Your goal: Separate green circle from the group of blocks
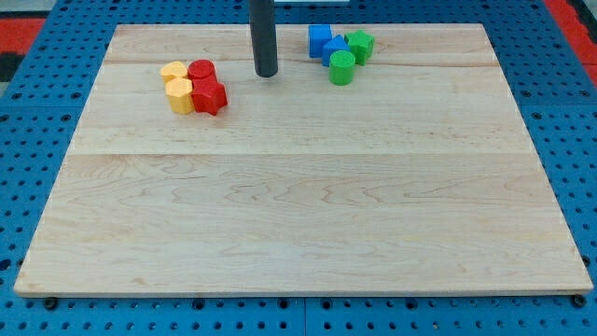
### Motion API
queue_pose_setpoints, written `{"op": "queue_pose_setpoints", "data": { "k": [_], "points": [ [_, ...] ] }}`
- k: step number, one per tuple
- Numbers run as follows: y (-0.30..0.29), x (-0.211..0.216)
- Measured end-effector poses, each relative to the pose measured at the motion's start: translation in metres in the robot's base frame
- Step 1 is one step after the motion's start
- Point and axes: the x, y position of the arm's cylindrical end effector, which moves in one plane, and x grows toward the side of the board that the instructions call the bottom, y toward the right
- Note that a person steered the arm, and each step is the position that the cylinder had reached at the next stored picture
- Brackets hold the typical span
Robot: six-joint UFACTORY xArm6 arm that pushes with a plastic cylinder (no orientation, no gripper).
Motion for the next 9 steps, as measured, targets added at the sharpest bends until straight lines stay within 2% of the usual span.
{"op": "queue_pose_setpoints", "data": {
  "k": [2,4,7,8,9],
  "points": [
    [0.014,0.000],
    [0.074,-0.008],
    [0.127,-0.016],
    [0.149,-0.022],
    [0.166,-0.047]
  ]
}}
